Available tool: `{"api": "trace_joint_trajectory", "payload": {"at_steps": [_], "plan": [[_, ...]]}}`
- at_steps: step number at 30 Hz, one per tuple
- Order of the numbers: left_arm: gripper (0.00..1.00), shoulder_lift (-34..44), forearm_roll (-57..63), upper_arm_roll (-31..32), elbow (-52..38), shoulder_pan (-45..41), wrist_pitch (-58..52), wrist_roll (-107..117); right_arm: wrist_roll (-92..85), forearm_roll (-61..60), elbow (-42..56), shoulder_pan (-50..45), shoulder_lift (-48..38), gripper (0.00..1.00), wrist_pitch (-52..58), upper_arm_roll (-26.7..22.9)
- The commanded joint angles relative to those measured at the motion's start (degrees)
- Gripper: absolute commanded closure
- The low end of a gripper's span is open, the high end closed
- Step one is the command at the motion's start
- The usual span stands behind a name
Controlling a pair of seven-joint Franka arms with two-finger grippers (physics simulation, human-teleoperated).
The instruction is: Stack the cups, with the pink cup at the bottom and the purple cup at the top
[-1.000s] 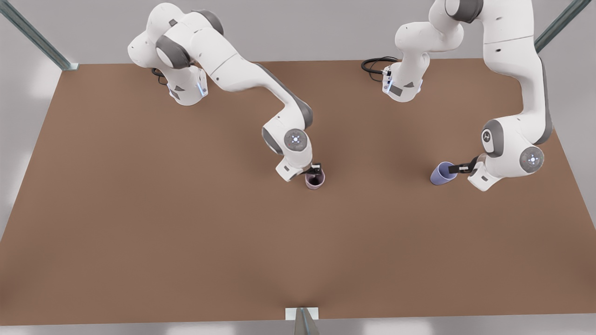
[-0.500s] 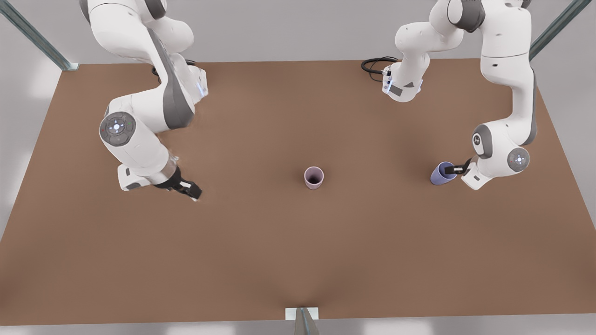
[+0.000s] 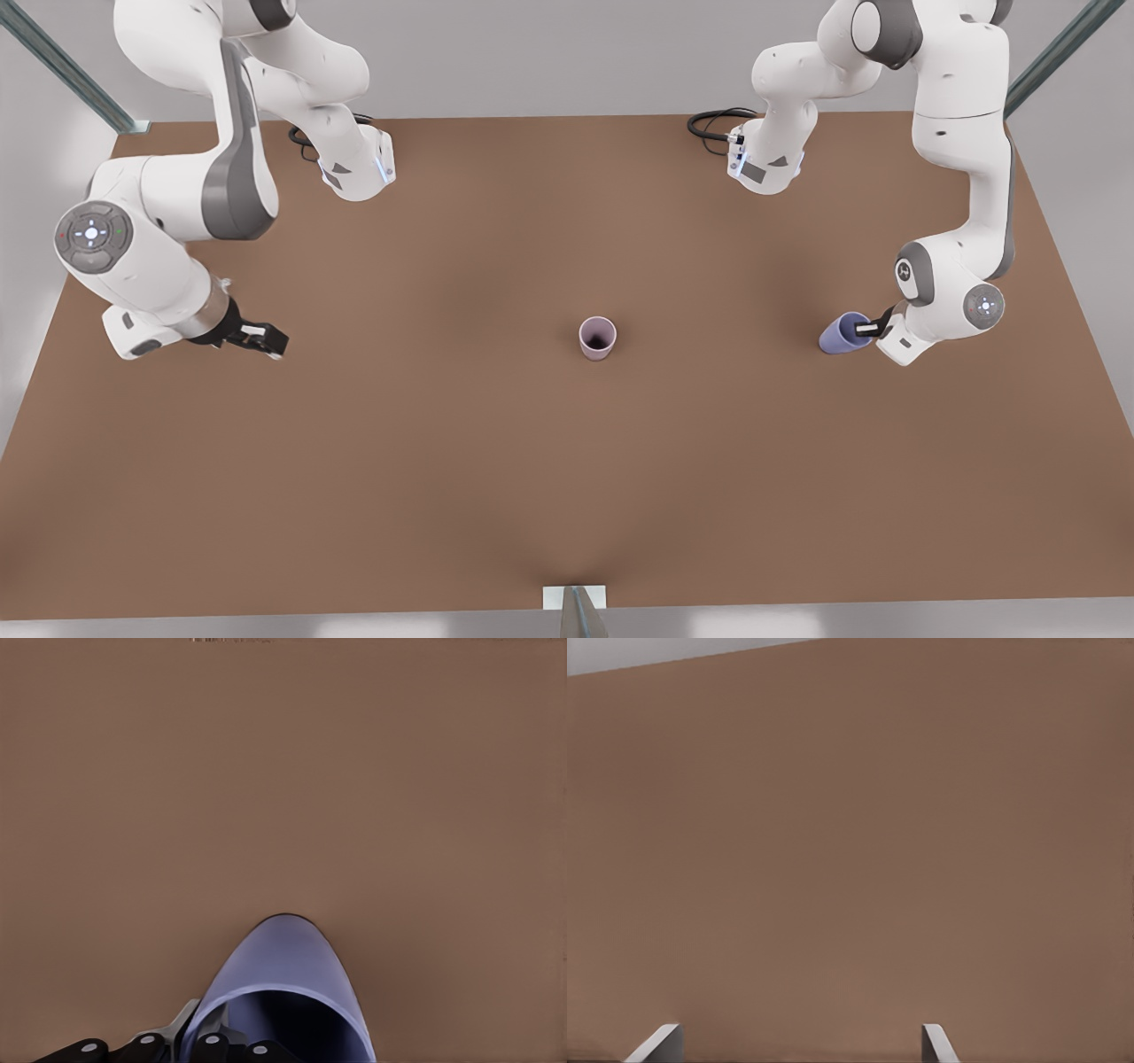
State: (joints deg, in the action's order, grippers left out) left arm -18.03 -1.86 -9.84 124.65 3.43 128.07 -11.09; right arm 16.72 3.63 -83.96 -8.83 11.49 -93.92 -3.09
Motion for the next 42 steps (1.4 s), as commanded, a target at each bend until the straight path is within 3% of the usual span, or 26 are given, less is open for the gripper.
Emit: {"api": "trace_joint_trajectory", "payload": {"at_steps": [1, 9, 12, 16, 20, 26, 42], "plan": [[0.79, -0.1, -0.6, 0.0, 0.0, 0.0, 0.2, -1.6, -15.5, 0.1, 0.0, 0.2, -0.1, 0.00, 1.2, -0.8], [0.79, 1.2, -0.6, 1.2, -3.0, -1.8, -1.9, 0.1, -15.7, 0.0, 0.1, -0.3, 2.1, 0.00, 1.2, -1.3], [0.79, 2.3, -0.6, 1.7, -11.1, -9.2, -10.1, 9.4, -15.7, -0.2, 0.1, -0.2, 2.3, 0.00, 1.1, -1.3], [0.79, 1.3, -0.6, 9.1, -21.8, -11.2, -17.8, 22.7, -16.2, -0.3, 0.2, -0.1, 2.3, 0.00, 1.2, -1.3], [0.79, -2.5, 0.0, 21.3, -29.5, -11.8, -19.5, 40.1, -16.3, 0.0, 0.1, 0.1, 2.5, 0.00, 1.1, -1.3], [0.79, -11.6, 0.2, 22.8, -46.0, -25.7, -30.1, 60.8, -16.1, -0.1, 0.3, -0.1, 2.5, 0.00, 0.8, -1.3], [0.79, -14.2, -2.2, 23.0, -45.2, -31.1, -28.8, 64.8, -16.3, 0.1, 0.7, 0.0, 2.4, 0.00, 1.0, -1.3]]}}
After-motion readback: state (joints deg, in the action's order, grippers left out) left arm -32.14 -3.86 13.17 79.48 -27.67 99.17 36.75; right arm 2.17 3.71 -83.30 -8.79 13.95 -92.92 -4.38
